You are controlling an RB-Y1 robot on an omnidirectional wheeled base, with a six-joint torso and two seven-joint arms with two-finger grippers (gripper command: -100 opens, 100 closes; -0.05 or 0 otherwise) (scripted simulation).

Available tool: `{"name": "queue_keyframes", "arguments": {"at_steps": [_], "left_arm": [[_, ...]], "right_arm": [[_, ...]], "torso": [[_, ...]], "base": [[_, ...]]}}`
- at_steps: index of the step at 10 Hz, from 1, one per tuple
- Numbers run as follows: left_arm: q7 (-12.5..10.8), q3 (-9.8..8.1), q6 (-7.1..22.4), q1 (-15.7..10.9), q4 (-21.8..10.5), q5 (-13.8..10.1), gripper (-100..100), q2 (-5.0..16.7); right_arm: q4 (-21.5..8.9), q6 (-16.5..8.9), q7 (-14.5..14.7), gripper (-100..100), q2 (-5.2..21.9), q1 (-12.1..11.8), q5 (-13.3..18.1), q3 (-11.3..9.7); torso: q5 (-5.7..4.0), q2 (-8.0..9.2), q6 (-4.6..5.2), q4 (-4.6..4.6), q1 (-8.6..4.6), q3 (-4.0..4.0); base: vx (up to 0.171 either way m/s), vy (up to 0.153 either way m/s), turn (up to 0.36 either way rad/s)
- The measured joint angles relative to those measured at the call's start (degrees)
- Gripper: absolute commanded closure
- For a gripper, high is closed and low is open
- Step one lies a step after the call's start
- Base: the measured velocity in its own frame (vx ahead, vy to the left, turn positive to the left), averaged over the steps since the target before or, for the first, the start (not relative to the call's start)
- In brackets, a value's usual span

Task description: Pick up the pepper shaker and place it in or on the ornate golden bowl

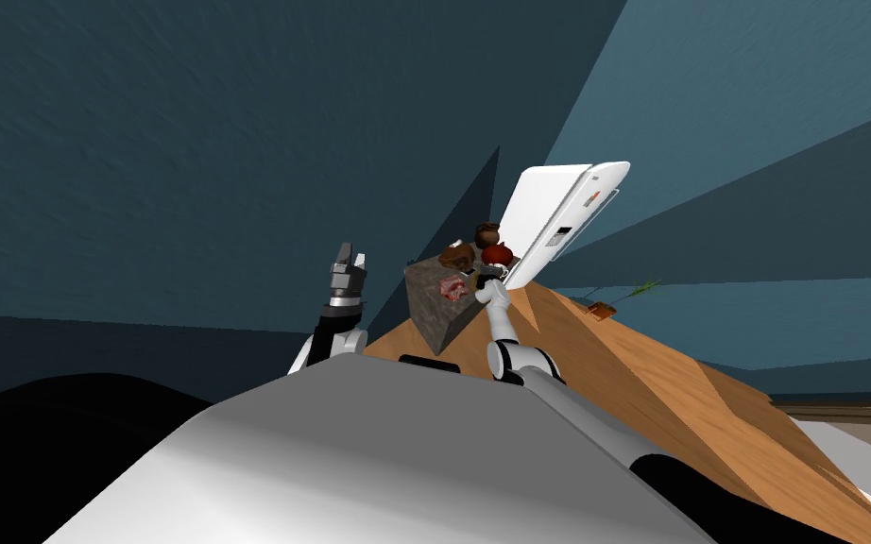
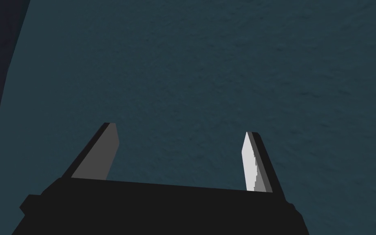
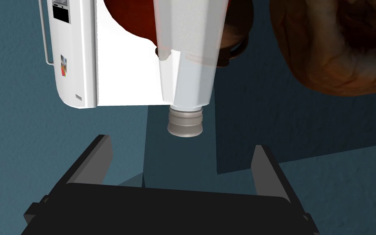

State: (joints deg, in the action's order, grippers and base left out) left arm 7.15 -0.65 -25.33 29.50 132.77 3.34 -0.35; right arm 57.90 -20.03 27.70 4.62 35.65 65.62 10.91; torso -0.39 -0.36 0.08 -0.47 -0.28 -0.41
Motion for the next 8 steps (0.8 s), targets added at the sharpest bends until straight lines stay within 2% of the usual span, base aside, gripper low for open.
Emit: {"name": "queue_keyframes", "arguments": {"at_steps": [1, 2, 5, 6, 8], "left_arm": [[0.00, 0.00, 0.00, 0.00, 0.00, 0.00, 0, 0.00], [0.00, 0.00, 0.00, 0.00, 0.00, 0.00, 0, 0.00], [0.00, 0.00, 0.00, 0.00, 0.00, 0.00, 0, 0.00], [0.00, 0.00, 0.00, 0.00, 0.00, 0.00, 0, 0.00], [0.00, 0.00, 0.00, 0.00, 0.00, 0.00, 0, 0.00]], "right_arm": [[0.00, 0.00, 0.00, 0, 0.00, 0.00, 0.00, 0.00], [0.00, 0.00, 0.00, -100, 0.00, 0.00, 0.00, 0.00], [4.10, -3.91, 1.89, -100, 1.02, -1.72, -2.81, -2.30], [4.55, -4.95, 1.37, -100, 1.23, -1.52, -2.20, -2.64], [7.60, -6.84, 3.04, -100, 1.88, -3.02, -4.68, -3.80]], "torso": [[0.00, 0.01, 0.00, 0.00, 0.00, 0.01], [0.00, 0.01, 0.00, 0.00, 0.00, 0.01], [-0.03, -0.01, -0.01, 0.00, -0.15, -0.01], [-0.03, 0.00, 0.01, 0.00, -0.16, 0.00], [-0.02, 0.02, -0.01, 0.00, -0.11, 0.01]], "base": [[0.000, 0.000, 0.000], [0.006, -0.022, 0.113], [0.010, -0.040, 0.082], [0.001, -0.021, -0.010], [0.005, -0.028, 0.084]]}}
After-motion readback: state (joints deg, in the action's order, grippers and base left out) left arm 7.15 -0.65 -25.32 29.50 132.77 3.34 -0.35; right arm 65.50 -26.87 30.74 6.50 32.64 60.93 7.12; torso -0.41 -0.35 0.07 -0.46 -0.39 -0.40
